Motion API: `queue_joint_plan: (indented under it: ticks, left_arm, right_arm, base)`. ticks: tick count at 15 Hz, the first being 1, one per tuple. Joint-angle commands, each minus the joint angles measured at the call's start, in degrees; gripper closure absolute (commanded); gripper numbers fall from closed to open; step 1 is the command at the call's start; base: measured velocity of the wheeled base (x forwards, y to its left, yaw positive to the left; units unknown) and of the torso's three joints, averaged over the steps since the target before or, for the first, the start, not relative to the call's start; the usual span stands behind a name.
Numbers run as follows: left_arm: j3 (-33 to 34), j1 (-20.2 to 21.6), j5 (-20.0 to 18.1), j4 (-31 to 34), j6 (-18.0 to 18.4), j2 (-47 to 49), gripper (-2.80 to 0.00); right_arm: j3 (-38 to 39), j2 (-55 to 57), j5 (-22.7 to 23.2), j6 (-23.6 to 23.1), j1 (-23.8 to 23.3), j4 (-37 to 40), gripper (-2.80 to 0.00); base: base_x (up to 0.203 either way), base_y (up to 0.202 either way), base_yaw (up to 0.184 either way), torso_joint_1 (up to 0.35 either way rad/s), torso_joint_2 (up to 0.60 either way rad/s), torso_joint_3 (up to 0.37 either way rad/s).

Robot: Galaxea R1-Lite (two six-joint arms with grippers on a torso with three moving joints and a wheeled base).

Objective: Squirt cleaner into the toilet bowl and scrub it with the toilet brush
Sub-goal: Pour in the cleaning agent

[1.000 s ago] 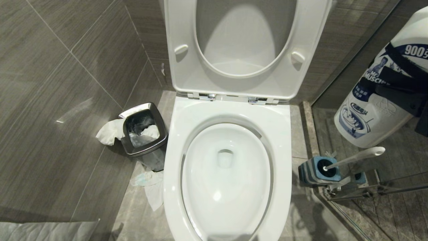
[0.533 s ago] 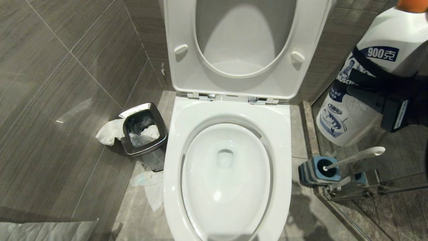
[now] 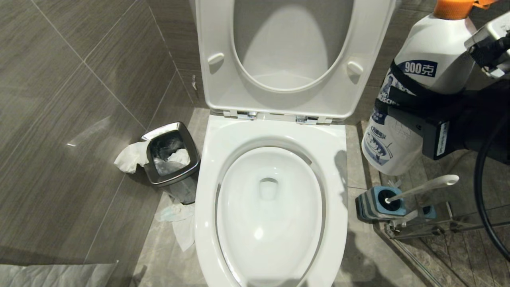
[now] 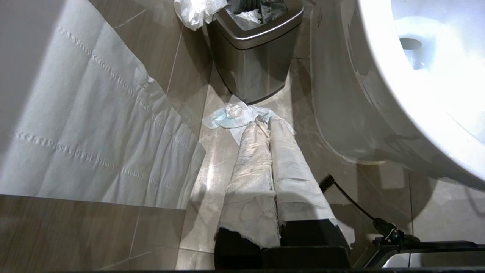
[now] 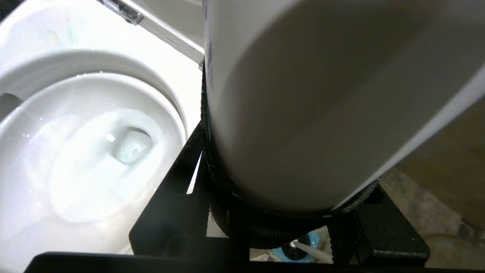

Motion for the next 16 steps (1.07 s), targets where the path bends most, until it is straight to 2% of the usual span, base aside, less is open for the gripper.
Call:
queue_joint_plan:
  ticks: [1, 6, 11, 16]
  left_arm:
    - [0.00, 0.02, -0.04, -0.01, 0.10, 0.08, 0.00]
    - [0.00, 0.02, 0.04, -0.01, 0.02, 0.08, 0.00]
    - [0.00, 0.02, 0.05, -0.01, -0.16, 0.08, 0.00]
    - [0.09, 0.02, 0.05, -0.01, -0.25, 0.08, 0.00]
  right_arm:
    - [0.39, 0.38, -0.10, -3.02, 0.50, -0.13, 0.00]
    - [2.59, -0.57, -0.19, -9.34, 0.59, -0.04, 0.00]
    - [3.54, -0.93, -0.27, -19.76, 0.51, -0.04, 0.00]
    - [3.45, -0.93, -1.32, -28.29, 0.48, -0.12, 0.00]
  base:
    - [0.000, 0.000, 0.000, 0.000, 0.00, 0.000]
    - [0.000, 0.000, 0.000, 0.000, 0.00, 0.000]
    - [0.000, 0.000, 0.000, 0.000, 0.00, 0.000]
    - [0.000, 0.000, 0.000, 0.000, 0.00, 0.000]
